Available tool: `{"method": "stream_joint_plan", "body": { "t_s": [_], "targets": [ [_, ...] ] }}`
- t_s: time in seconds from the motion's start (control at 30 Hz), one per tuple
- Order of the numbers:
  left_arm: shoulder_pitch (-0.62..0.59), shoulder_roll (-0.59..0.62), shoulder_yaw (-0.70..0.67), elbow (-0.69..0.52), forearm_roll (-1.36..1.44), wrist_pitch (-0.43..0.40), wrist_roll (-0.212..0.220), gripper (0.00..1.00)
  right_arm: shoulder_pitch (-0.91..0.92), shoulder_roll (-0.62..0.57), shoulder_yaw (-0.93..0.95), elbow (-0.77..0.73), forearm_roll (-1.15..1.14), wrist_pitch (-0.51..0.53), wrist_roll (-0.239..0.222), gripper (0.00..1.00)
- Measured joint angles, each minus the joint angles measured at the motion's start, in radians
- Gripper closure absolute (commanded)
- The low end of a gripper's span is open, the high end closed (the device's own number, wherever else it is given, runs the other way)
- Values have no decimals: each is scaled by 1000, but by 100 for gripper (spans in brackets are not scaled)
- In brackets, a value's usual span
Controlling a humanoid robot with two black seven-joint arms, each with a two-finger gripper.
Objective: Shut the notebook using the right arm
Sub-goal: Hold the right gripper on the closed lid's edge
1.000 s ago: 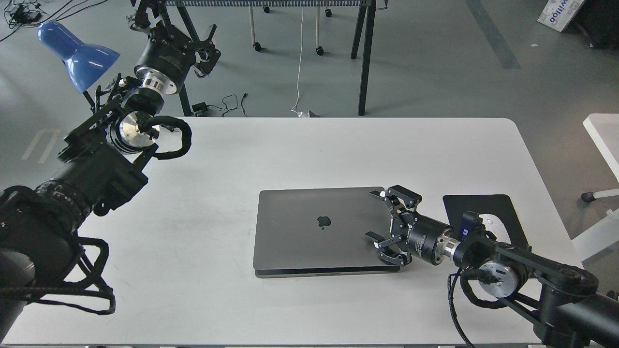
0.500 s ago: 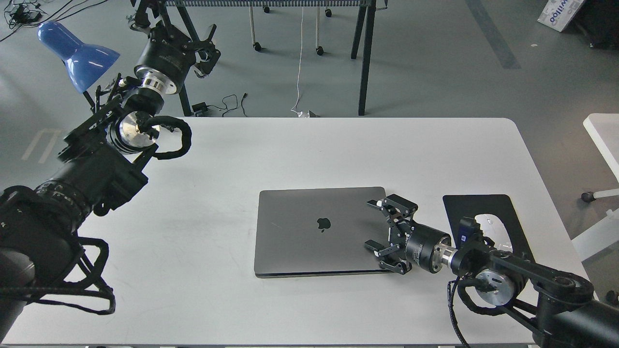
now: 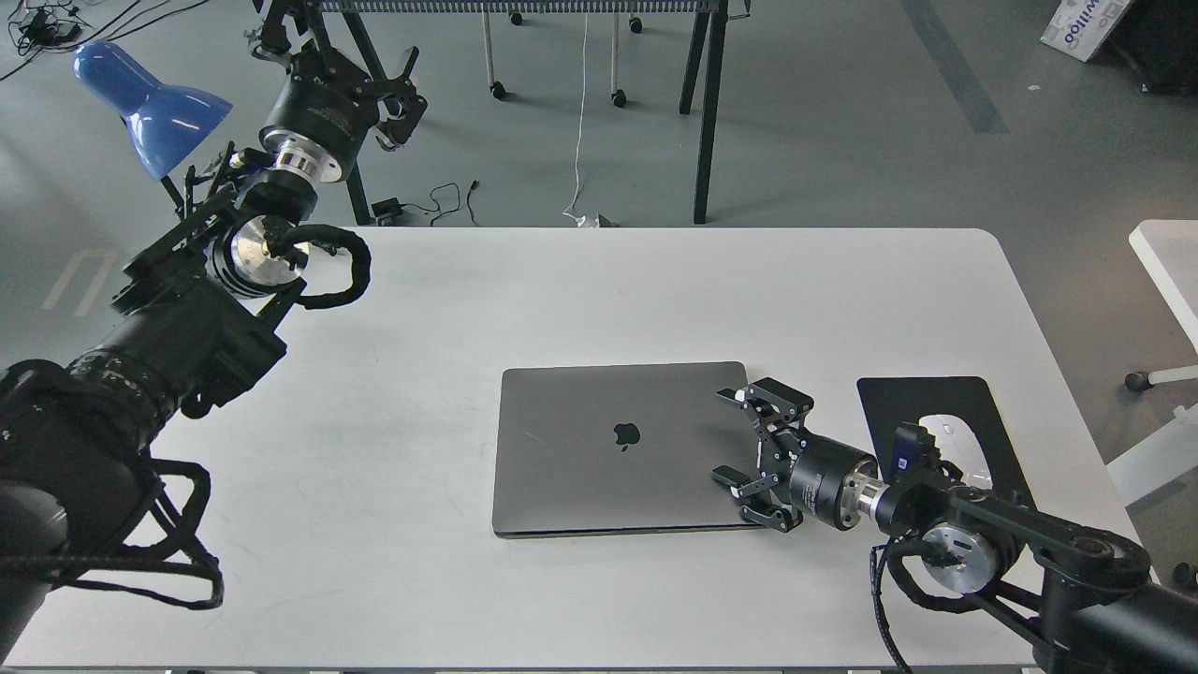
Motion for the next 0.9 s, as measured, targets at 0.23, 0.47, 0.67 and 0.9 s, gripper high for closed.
{"method": "stream_joint_plan", "body": {
  "t_s": [0.23, 0.47, 0.67, 0.9],
  "targets": [
    [0, 0, -1, 0, -1, 0, 0, 0, -1, 10, -3, -4, 0, -1, 0, 0],
    [0, 0, -1, 0, -1, 0, -1, 0, -1, 11, -4, -21, -1, -1, 0, 0],
    [0, 0, -1, 0, -1, 0, -1, 0, -1, 11, -5, -23, -1, -1, 0, 0],
    [0, 0, -1, 0, -2, 0, -2, 0, 2, -1, 13, 8, 3, -1, 0, 0]
  ]
}}
